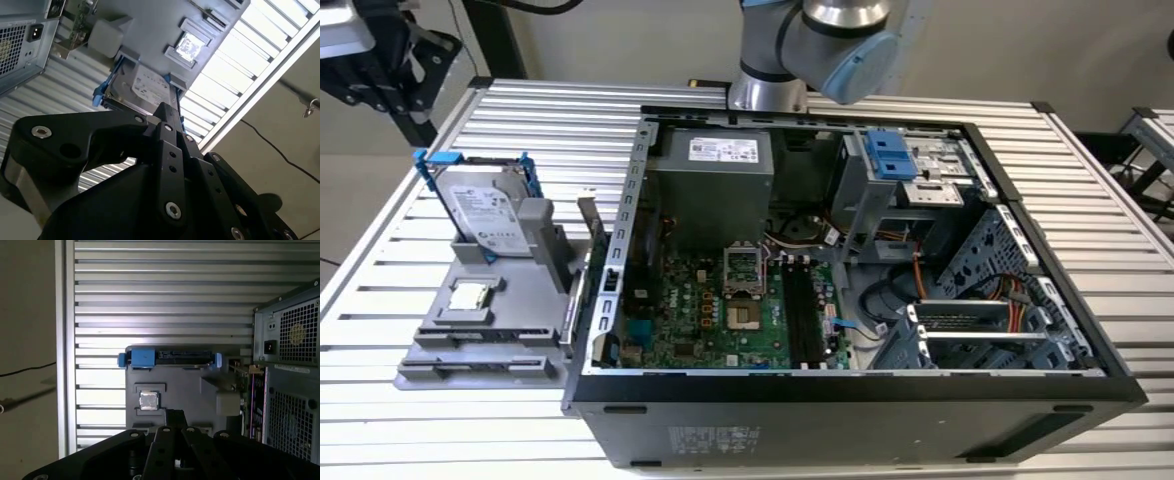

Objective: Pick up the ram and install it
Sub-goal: 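Reach for the ram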

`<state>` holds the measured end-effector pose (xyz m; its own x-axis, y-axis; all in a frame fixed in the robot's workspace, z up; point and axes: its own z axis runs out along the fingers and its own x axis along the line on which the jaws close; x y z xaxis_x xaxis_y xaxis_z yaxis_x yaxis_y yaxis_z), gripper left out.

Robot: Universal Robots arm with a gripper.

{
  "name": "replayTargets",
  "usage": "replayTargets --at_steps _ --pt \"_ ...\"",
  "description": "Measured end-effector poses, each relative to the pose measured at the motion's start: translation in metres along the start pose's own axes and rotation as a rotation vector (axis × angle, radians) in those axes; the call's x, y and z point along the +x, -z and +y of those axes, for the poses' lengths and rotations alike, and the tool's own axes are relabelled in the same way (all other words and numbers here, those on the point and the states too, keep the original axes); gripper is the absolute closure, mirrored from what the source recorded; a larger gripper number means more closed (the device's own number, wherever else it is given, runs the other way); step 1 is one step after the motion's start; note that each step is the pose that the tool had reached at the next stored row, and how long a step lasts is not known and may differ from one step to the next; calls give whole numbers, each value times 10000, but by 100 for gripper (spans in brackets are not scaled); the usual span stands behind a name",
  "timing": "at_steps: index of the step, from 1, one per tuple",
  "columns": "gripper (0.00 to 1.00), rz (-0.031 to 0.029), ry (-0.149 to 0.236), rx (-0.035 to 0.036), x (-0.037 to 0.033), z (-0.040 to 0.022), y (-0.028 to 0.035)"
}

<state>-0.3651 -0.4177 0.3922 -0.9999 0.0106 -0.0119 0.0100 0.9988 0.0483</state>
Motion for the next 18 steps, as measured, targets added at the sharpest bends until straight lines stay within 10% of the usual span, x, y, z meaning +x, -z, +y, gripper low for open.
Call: replayTargets --at_steps 18 --pt "100 -2 -60 1 -5 -402 11"
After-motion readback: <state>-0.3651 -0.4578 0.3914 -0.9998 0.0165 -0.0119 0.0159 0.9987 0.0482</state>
